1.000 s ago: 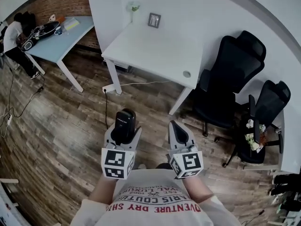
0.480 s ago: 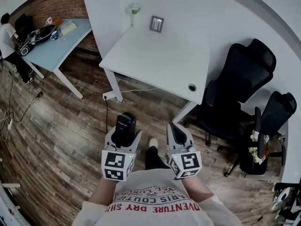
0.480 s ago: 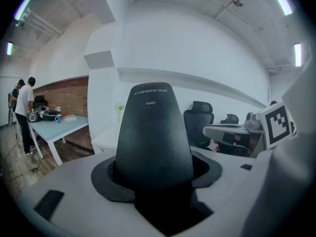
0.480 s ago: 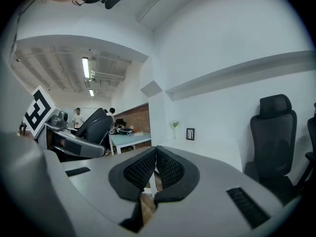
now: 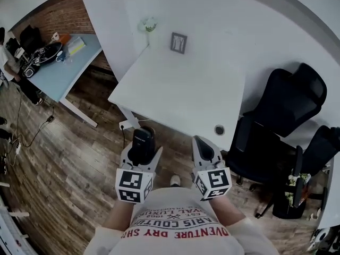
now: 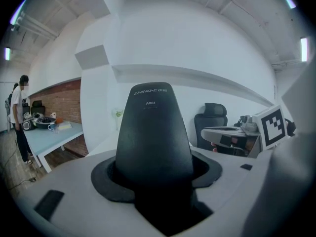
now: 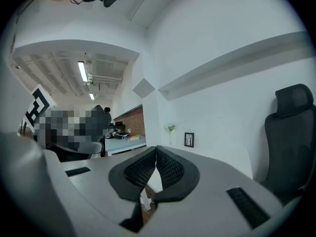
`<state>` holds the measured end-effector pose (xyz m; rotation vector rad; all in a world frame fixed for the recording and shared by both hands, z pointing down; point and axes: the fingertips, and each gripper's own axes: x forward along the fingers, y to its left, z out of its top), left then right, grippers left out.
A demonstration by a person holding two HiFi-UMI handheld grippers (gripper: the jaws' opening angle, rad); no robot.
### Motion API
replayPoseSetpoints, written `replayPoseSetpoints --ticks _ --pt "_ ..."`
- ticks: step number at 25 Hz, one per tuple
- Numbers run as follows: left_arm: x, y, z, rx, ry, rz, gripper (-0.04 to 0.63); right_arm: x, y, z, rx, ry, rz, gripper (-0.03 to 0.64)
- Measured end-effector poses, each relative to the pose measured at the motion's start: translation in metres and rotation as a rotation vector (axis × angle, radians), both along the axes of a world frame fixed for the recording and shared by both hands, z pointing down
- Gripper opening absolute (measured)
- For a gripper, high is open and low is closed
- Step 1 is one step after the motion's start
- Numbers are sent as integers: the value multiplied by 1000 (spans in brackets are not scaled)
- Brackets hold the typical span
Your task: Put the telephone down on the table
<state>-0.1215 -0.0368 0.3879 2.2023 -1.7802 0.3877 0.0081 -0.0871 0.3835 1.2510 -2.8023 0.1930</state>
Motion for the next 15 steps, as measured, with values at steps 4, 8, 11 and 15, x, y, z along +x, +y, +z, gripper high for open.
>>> replayPoseSetpoints --ticks 4,8,11,15 --pt "5 -46 -5 1 -5 14 291 9 -48 -2 -3 1 19 25" --pt "6 -78 2 -12 7 35 291 15 -76 4 -16 9 51 25" --pt "4 -107 10 -27 23 52 291 18 -98 11 -33 14 80 25" --pt "5 -154 20 -42 28 93 291 24 -133 23 -57 24 129 25"
